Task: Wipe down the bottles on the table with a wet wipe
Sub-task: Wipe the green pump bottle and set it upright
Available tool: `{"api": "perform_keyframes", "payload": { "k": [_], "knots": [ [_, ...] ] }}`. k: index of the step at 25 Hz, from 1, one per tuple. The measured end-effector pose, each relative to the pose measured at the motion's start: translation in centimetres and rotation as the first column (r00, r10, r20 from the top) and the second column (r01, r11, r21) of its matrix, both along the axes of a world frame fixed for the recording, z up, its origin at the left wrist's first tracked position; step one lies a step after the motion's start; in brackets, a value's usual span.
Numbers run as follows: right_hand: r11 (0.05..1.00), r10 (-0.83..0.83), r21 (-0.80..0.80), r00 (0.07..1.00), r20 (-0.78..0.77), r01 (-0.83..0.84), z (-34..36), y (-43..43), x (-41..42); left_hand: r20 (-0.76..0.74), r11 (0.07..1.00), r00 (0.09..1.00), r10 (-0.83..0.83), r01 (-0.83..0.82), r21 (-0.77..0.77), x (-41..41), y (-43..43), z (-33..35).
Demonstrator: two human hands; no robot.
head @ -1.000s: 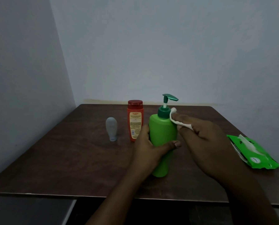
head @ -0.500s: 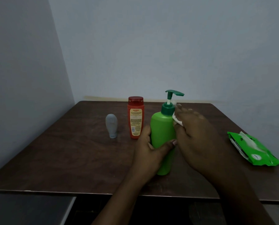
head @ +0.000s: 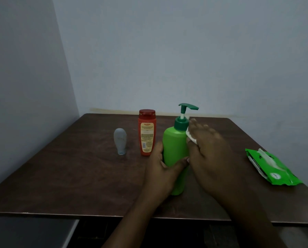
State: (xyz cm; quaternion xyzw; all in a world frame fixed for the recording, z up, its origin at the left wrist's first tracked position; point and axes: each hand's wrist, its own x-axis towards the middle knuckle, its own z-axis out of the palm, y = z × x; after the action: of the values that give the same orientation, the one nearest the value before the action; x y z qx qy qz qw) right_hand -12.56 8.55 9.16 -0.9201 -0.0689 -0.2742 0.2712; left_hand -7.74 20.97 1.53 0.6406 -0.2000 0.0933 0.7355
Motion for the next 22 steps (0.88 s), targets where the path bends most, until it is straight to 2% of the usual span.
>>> {"api": "perform_keyframes", "payload": {
  "k": [2, 5, 8, 10, 14, 16, 18, 20, 22],
  "knots": [
    [0.999, 0.021, 0.034, 0.997, 0.073, -0.024, -0.5, 0.5, -1.7, 0.008, 0.999, 0.999, 0.037, -0.037, 0.005, -0.1, 0.0, 0.0],
    [0.951, 0.062, 0.282, 0.971, 0.233, -0.129, 0.1, 0.3, -3.0, 0.001, 0.998, 0.998, 0.059, -0.059, 0.020, -0.3, -0.1, 0.1],
    [0.836, -0.052, 0.530, 0.943, 0.329, -0.139, 1.6, -1.2, -0.7, 0.000, 0.997, 0.998, 0.060, -0.060, 0.048, -0.3, 0.0, 0.4],
    [0.782, -0.109, 0.614, 0.946, 0.307, -0.109, 2.3, -2.0, 1.9, 0.000, 0.998, 0.999, 0.045, -0.045, 0.052, -0.2, 0.2, 0.5],
    [0.582, 0.205, 0.758, 0.955, 0.213, -0.294, 2.6, -2.1, 6.4, -0.012, 0.999, 1.000, 0.000, 0.000, 0.044, -0.1, 0.5, 0.8],
    [0.615, 0.231, 0.732, 0.955, 0.189, -0.293, 3.1, -2.5, 7.6, -0.011, 0.998, 1.000, -0.014, 0.014, 0.053, -0.1, 0.7, 0.8],
    [0.614, 0.367, 0.700, 0.917, 0.156, -0.365, 3.5, -2.9, 8.2, -0.008, 0.998, 1.000, -0.016, 0.016, 0.052, 0.1, 0.7, 0.7],
    [0.459, 0.579, 0.759, 0.804, 0.138, -0.461, 3.5, -2.9, 8.0, -0.010, 0.999, 1.000, -0.016, 0.017, 0.052, 0.2, 0.7, 0.6],
    [0.304, 0.677, 0.824, 0.717, 0.165, -0.477, 3.1, -2.9, 7.7, -0.009, 0.999, 1.000, -0.027, 0.028, 0.038, 0.2, 0.7, 0.5]
  ]
}}
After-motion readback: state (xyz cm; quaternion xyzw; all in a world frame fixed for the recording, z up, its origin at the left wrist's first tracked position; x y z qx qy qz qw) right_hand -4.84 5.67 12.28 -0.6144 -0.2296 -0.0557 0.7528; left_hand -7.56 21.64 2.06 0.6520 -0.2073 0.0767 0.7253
